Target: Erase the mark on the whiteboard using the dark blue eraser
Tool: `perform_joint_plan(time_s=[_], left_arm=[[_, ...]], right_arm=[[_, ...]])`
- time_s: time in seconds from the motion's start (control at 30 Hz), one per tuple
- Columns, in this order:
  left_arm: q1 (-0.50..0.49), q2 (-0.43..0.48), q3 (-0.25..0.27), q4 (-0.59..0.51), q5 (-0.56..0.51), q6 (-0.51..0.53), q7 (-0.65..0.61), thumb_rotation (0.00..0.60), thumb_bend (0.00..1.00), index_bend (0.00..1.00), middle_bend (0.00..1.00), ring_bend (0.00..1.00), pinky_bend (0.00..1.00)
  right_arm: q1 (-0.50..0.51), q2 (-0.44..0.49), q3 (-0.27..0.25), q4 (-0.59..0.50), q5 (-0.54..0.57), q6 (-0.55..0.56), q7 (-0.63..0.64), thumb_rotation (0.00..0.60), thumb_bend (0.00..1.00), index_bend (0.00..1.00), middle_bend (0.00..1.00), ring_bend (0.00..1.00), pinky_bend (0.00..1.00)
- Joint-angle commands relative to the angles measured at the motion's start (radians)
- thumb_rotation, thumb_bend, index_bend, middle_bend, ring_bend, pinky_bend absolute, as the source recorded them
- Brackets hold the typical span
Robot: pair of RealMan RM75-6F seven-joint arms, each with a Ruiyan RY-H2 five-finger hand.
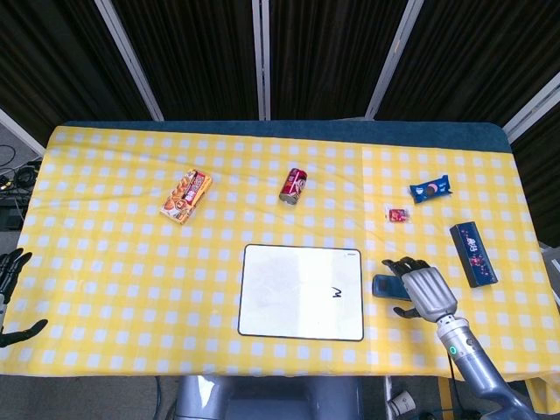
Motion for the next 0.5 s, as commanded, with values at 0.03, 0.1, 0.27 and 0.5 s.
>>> perform_joint_plan(time_s=[0.03,0.1,0.27,0.5], left_arm=[[0.000,-0.003,0.000,0.003,-0.006,-0.004,0.006,0.600,0.00,0.00,0.00,0.00,0.00],[0.001,-0.005,0.001,0.002,-0.008,-0.004,0.009,0.600,0.00,0.00,0.00,0.00,0.00],[0.004,-0.006,0.002,-0.001,-0.003,0.003,0.013,0.600,0.00,0.00,0.00,0.00,0.00],[-0.005,-0.014,0.002,-0.005,-0.006,-0.012,0.036,0.600,0.00,0.00,0.00,0.00,0.00]], right_arm=[[0.011,-0.021,-0.006,0.025,0.005,-0.011,-0.002,0.600,0.06,0.24,0.31,0.22,0.30],[0.015,-0.033,-0.011,0.045,0.006,-0.015,-0.004,0.600,0.06,0.24,0.31,0.22,0.31],[0.018,-0.063,-0.018,0.089,-0.001,-0.002,0.005,0.600,0.09,0.26,0.33,0.24,0.33],[0.030,-0.101,-0.022,0.157,-0.009,0.009,0.021,0.600,0.11,0.28,0.34,0.26,0.33]])
